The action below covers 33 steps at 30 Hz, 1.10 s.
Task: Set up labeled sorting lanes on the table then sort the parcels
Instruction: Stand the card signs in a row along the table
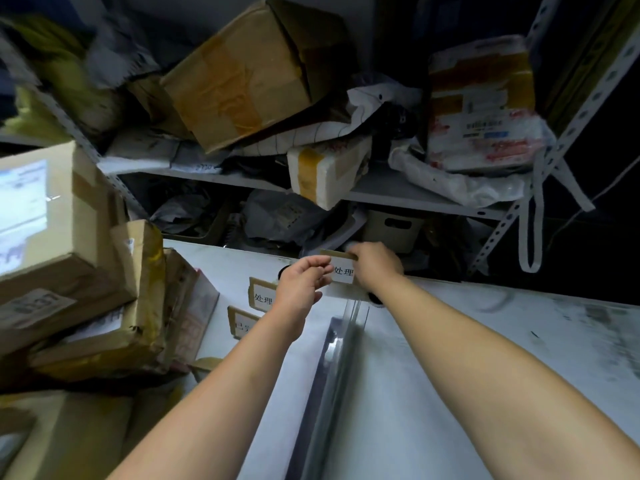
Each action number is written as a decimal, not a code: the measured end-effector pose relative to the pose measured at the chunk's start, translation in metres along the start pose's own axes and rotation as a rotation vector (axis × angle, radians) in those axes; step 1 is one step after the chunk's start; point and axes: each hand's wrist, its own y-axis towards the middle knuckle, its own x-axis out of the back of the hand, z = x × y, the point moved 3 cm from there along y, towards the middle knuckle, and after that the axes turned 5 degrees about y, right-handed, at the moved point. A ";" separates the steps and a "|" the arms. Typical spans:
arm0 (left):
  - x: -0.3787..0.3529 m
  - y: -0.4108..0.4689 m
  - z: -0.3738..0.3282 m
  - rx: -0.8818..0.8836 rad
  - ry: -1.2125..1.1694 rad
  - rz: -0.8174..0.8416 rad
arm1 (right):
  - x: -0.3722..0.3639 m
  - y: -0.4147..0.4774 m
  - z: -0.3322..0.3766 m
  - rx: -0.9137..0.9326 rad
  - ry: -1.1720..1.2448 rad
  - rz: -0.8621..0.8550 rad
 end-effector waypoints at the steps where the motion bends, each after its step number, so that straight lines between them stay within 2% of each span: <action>1: 0.007 0.003 -0.001 -0.006 -0.005 -0.017 | -0.002 0.005 0.012 0.025 -0.013 0.008; 8: 0.061 0.023 0.001 0.001 -0.063 -0.136 | -0.040 0.036 0.070 0.054 -0.113 0.081; 16: 0.102 0.032 0.018 -0.033 -0.188 -0.312 | -0.085 0.053 0.094 0.047 -0.166 0.101; 21: 0.113 0.030 0.025 0.003 -0.157 -0.311 | -0.081 0.049 0.093 0.032 -0.152 0.091; 30: 0.105 0.005 0.018 0.008 -0.126 -0.245 | -0.057 0.010 0.111 0.151 -0.171 0.006; 33: 0.106 0.001 0.024 0.011 -0.128 -0.242 | -0.070 -0.002 0.120 0.162 -0.150 0.053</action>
